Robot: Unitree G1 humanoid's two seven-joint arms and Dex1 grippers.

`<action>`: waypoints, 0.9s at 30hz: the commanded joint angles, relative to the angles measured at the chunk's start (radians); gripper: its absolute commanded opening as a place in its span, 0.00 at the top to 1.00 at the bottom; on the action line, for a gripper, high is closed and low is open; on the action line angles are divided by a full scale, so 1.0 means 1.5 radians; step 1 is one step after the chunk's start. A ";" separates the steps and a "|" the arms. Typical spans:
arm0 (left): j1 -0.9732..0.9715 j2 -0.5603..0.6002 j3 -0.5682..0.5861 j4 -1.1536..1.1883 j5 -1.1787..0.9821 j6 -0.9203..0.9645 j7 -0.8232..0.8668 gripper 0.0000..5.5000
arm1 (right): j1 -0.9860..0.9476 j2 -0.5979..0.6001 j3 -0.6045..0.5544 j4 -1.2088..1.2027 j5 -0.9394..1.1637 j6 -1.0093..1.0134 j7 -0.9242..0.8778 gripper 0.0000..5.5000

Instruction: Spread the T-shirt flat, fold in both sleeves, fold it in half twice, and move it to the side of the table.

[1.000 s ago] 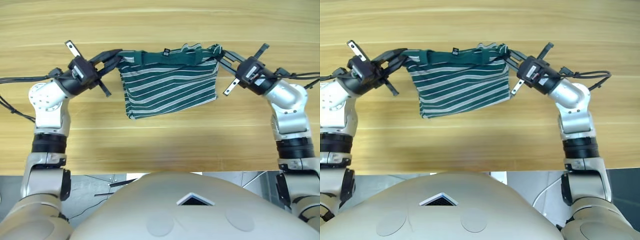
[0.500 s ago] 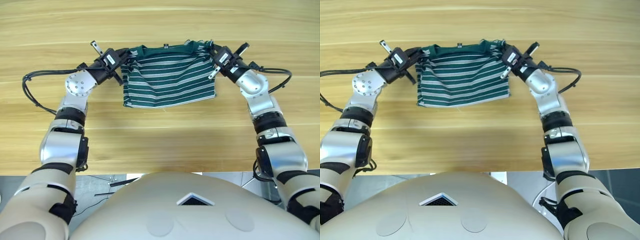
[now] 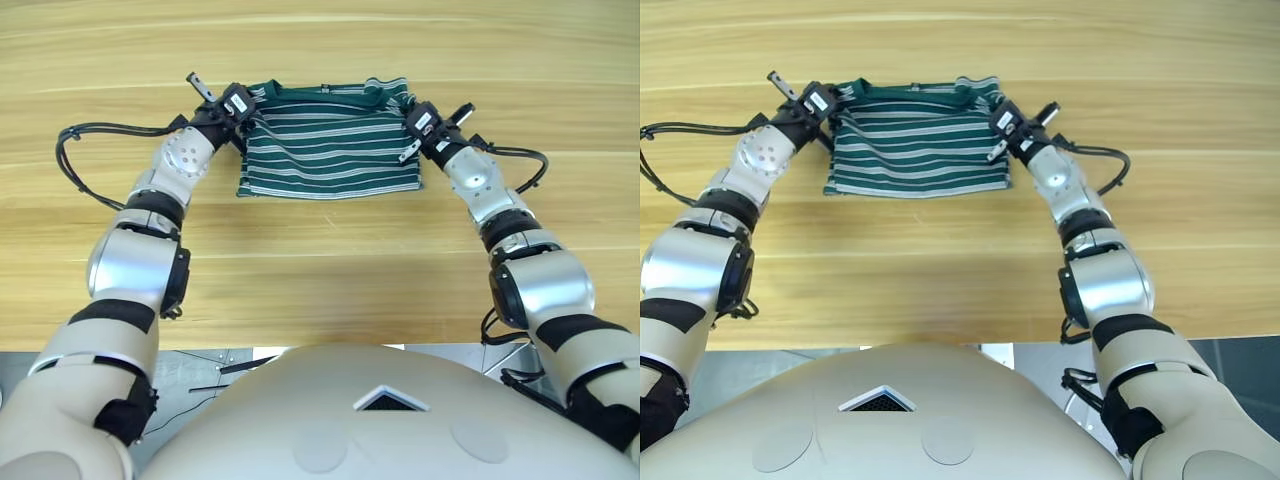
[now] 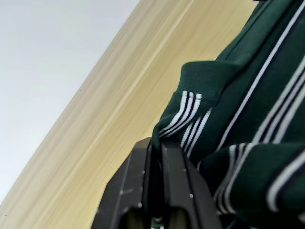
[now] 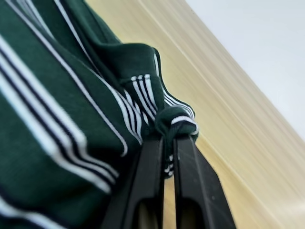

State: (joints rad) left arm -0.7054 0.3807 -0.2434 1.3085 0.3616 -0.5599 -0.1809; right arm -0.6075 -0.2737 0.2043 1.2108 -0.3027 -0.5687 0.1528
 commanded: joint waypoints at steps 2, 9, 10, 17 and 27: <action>0.008 -0.011 0.027 0.026 -0.024 0.070 -0.067 0.84 | 0.000 0.004 -0.068 0.020 0.080 -0.007 0.065 0.80; -0.020 -0.027 0.153 0.021 -0.148 0.124 -0.114 0.64 | -0.003 0.020 -0.163 0.033 0.176 -0.002 0.117 0.59; -0.024 -0.029 0.173 0.020 -0.167 0.127 -0.116 0.61 | -0.001 0.023 -0.168 0.035 0.179 -0.003 0.117 0.55; -0.063 -0.050 0.370 0.012 -0.363 0.184 -0.187 0.42 | 0.013 0.023 -0.182 0.038 0.181 -0.013 0.133 0.34; -0.027 -0.059 0.506 -0.064 -0.537 0.134 -0.460 0.13 | 0.094 -0.051 -0.156 -0.036 0.163 -0.109 0.270 0.02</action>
State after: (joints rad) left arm -0.7798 0.3004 0.5159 1.2308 -0.4382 -0.3398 -0.8335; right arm -0.5052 -0.3116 -0.0560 1.1843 -0.0305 -0.7048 0.5244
